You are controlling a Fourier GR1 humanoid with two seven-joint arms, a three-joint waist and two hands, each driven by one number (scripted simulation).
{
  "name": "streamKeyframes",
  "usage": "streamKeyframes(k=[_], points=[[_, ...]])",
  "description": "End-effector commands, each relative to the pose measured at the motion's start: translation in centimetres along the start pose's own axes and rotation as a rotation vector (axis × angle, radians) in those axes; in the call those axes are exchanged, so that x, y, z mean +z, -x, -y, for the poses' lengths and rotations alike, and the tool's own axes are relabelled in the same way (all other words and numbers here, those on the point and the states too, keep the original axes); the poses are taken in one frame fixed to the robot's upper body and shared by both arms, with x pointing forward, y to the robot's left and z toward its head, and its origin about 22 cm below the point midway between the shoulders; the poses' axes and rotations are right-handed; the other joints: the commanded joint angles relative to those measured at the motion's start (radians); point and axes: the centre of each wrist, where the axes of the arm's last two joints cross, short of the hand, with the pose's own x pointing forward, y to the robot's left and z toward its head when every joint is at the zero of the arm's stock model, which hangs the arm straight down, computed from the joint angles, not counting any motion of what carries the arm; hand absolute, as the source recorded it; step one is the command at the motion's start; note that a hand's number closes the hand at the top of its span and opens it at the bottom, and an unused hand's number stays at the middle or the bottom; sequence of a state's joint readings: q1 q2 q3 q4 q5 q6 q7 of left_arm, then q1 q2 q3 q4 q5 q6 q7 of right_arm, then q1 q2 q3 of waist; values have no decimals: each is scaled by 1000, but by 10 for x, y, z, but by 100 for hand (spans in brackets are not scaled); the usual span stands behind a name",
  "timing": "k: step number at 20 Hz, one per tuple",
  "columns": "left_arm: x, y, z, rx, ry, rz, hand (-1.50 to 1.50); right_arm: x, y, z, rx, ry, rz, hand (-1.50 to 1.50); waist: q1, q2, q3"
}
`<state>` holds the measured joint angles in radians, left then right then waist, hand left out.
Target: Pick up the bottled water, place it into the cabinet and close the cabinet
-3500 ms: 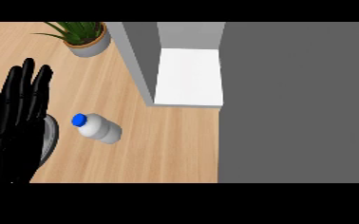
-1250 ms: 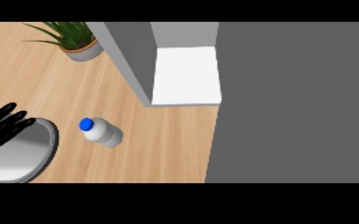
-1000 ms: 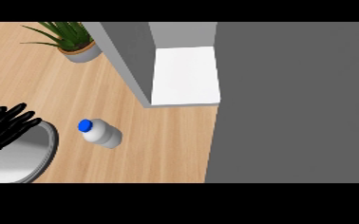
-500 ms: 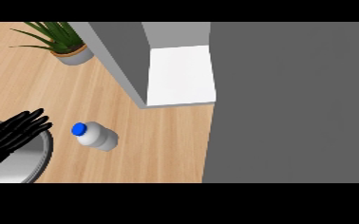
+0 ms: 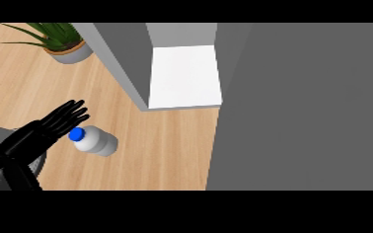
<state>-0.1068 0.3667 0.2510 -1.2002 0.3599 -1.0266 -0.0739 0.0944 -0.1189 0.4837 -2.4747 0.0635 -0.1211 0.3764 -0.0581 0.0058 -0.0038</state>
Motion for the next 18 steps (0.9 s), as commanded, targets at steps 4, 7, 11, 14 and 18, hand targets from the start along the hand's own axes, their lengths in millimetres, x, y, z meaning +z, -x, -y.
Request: streamKeyframes(k=[4, 7, 11, 14, 18], points=[[-36, 36, -7, 56, 28, 36, -150, 5, -6, -7, 53, 13, 35, -150, 1, 3, -4], [-19, 54, -3, 70, 29, 43, -150, 9, -15, -2, 57, 31, 35, -150, 18, 1, -3], [-42, 68, 5, 62, 30, 60, -150, 9, -11, -4, 58, 24, 24, -150, 10, 1, -4], [-43, 68, -3, 66, 15, 76, -150, 11, -19, 0, 40, 39, 49, -150, 9, 2, -3], [-40, 77, -3, 72, -23, 115, -150, 14, -21, 0, 55, 57, 20, -150, 13, 0, -3]])
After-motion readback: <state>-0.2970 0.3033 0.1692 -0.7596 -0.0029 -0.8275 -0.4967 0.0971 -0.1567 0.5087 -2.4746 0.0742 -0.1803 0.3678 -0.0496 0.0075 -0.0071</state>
